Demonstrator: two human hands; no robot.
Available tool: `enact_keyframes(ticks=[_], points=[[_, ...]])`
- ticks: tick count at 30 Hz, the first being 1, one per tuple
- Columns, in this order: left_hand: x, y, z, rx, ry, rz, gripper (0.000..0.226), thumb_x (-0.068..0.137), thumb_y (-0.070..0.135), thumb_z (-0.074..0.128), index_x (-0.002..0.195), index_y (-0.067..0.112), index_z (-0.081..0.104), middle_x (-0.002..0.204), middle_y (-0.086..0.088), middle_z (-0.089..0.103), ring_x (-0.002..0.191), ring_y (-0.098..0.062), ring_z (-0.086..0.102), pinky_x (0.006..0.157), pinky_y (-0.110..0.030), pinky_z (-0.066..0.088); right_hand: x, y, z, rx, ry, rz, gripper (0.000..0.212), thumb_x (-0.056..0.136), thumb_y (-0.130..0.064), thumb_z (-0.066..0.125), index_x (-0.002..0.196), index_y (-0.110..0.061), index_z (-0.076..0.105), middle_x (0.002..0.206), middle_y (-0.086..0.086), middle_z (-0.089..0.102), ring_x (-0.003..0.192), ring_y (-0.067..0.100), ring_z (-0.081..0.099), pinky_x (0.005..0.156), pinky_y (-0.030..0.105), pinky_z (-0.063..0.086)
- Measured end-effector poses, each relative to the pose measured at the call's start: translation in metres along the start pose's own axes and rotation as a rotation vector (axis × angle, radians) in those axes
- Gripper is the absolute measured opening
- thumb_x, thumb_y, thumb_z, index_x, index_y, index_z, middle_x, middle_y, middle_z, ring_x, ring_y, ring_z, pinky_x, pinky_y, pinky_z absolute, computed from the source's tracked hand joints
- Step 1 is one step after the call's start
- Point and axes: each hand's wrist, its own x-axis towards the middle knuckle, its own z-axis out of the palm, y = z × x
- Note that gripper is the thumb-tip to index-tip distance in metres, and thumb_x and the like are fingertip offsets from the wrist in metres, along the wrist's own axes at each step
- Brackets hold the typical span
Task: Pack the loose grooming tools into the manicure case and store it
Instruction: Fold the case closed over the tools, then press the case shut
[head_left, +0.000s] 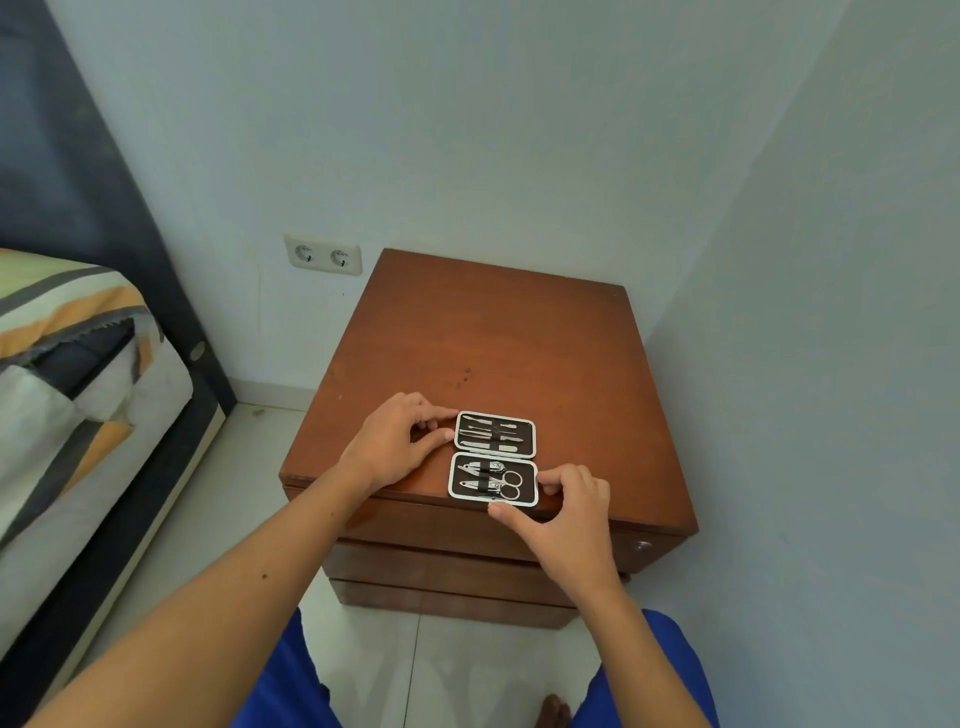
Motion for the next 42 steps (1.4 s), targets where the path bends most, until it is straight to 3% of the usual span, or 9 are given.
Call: enact_keyframes(ticks=[5, 8, 12, 16, 20, 23, 29, 36, 42], points=[[-0.022, 0.000, -0.001, 0.032, 0.019, 0.061, 0.045, 0.098, 0.061, 0.064, 0.131, 0.032, 0.075, 0.109, 0.019, 0.059, 0.110, -0.006, 0.050, 0.098, -0.032, 0.049, 0.023, 0.004, -0.027, 0.059, -0.110, 0.012, 0.046, 0.070, -0.050, 0.093, 0.105, -0.033, 0.068, 0.100, -0.011, 0.064, 0.096, 0.007, 0.057, 0.079, 0.018, 0.043], [-0.029, 0.001, -0.009, -0.014, -0.106, 0.045, 0.079, 0.081, 0.085, 0.065, 0.141, 0.034, 0.067, 0.121, 0.023, 0.051, 0.122, -0.002, 0.044, 0.104, -0.025, 0.041, 0.053, 0.008, -0.034, 0.016, -0.146, -0.009, 0.050, 0.084, -0.042, 0.085, 0.129, -0.031, 0.067, 0.109, -0.010, 0.062, 0.101, 0.015, 0.059, 0.089, 0.027, 0.049], [-0.032, -0.001, -0.008, 0.020, -0.140, 0.061, 0.099, 0.065, 0.086, 0.080, 0.147, 0.035, 0.060, 0.130, 0.022, 0.047, 0.127, -0.003, 0.038, 0.111, -0.027, 0.036, 0.084, 0.009, -0.034, -0.144, -0.323, -0.024, 0.059, 0.093, -0.040, 0.076, 0.148, -0.028, 0.058, 0.119, -0.006, 0.055, 0.113, 0.019, 0.049, 0.105, 0.035, 0.044], [-0.032, 0.000, -0.006, 0.012, -0.109, 0.042, 0.098, 0.061, 0.082, 0.085, 0.145, 0.038, 0.061, 0.132, 0.021, 0.048, 0.127, -0.003, 0.038, 0.110, -0.027, 0.036, 0.095, 0.006, -0.038, -0.156, -0.406, -0.002, 0.050, 0.091, -0.036, 0.079, 0.139, -0.034, 0.064, 0.115, -0.010, 0.055, 0.115, 0.018, 0.050, 0.106, 0.038, 0.043], [-0.033, 0.000, -0.006, 0.001, -0.114, 0.018, 0.100, 0.057, 0.089, 0.079, 0.142, 0.041, 0.062, 0.134, 0.022, 0.047, 0.128, -0.001, 0.037, 0.110, -0.030, 0.038, 0.092, 0.000, -0.046, 0.080, -0.404, 0.021, 0.039, 0.091, -0.013, 0.079, 0.125, -0.030, 0.069, 0.105, -0.001, 0.070, 0.083, 0.002, 0.054, 0.087, 0.030, 0.044], [-0.033, 0.000, -0.006, 0.003, -0.112, 0.014, 0.098, 0.056, 0.093, 0.075, 0.138, 0.040, 0.066, 0.131, 0.022, 0.049, 0.127, -0.003, 0.039, 0.110, -0.033, 0.041, 0.085, -0.005, -0.051, 0.259, -0.338, 0.044, 0.020, 0.098, -0.022, 0.073, 0.116, -0.032, 0.071, 0.104, 0.005, 0.077, 0.090, 0.014, 0.065, 0.090, 0.031, 0.051], [-0.037, 0.003, -0.006, -0.061, -0.078, 0.021, 0.088, 0.055, 0.089, 0.078, 0.130, 0.043, 0.071, 0.126, 0.026, 0.054, 0.128, -0.003, 0.042, 0.112, -0.036, 0.042, 0.068, -0.005, -0.051, 0.342, -0.281, 0.046, 0.007, 0.101, -0.034, 0.069, 0.099, -0.030, 0.075, 0.087, -0.009, 0.078, 0.084, 0.006, 0.066, 0.086, 0.035, 0.053], [-0.042, 0.007, -0.004, -0.124, -0.050, 0.012, 0.068, 0.069, 0.090, 0.071, 0.117, 0.044, 0.080, 0.120, 0.028, 0.060, 0.128, -0.003, 0.045, 0.104, -0.031, 0.042, 0.042, 0.012, -0.051, 0.295, -0.336, -0.076, 0.013, 0.100, -0.023, 0.072, 0.108, -0.032, 0.074, 0.113, -0.008, 0.074, 0.111, 0.010, 0.070, 0.104, 0.037, 0.054], [-0.042, 0.015, 0.001, -0.160, 0.017, -0.013, 0.057, 0.073, 0.091, 0.066, 0.100, 0.043, 0.083, 0.111, 0.027, 0.065, 0.123, -0.002, 0.047, 0.097, -0.029, 0.044, 0.027, 0.025, -0.051, 0.149, -0.334, -0.233, 0.023, 0.094, -0.019, 0.077, 0.111, -0.033, 0.072, 0.125, -0.014, 0.063, 0.125, 0.010, 0.060, 0.107, 0.019, 0.044]])
